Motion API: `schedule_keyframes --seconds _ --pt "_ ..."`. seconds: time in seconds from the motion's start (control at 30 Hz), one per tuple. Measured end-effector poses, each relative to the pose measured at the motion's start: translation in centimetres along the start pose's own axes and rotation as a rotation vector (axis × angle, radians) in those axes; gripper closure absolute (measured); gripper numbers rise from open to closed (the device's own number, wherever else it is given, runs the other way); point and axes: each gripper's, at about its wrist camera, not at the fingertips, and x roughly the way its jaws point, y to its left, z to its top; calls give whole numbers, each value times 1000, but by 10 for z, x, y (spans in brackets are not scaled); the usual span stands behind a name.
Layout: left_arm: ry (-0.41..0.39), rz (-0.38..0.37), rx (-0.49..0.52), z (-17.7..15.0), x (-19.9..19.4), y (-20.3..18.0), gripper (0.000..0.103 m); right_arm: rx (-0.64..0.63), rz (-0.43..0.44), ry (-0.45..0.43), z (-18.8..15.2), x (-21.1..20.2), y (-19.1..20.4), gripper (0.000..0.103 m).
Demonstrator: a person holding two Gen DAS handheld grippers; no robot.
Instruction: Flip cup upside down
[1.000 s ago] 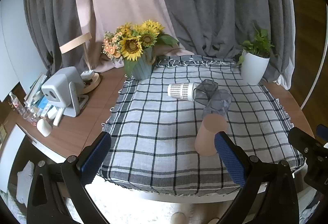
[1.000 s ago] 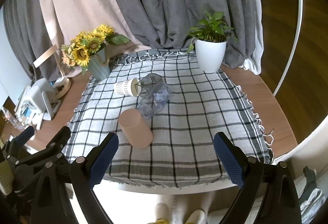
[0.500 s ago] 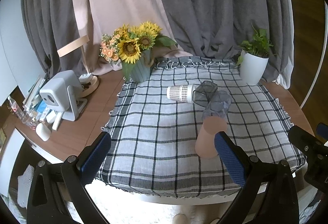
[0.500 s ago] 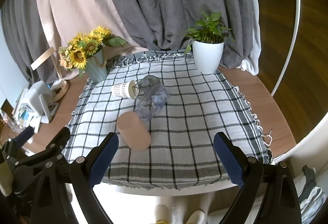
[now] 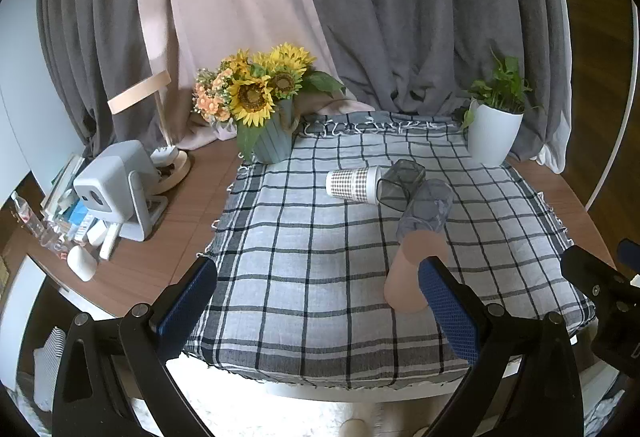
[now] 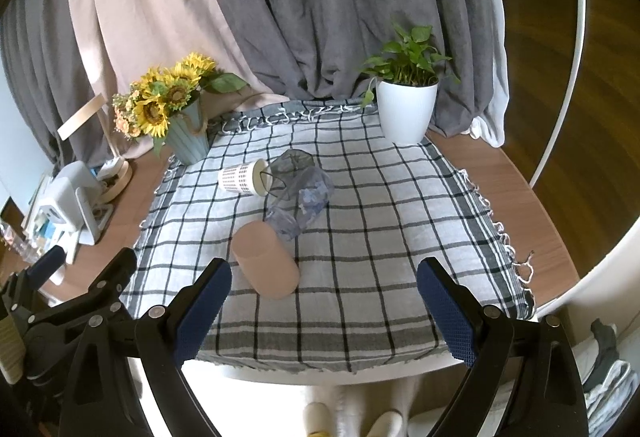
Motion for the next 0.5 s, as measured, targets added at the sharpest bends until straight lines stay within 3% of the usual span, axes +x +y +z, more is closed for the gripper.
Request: schedule_keyframes --seconds 0.5 --pt "-7 -31 10 5 8 8 0 12 -26 6 -2 4 8 9"
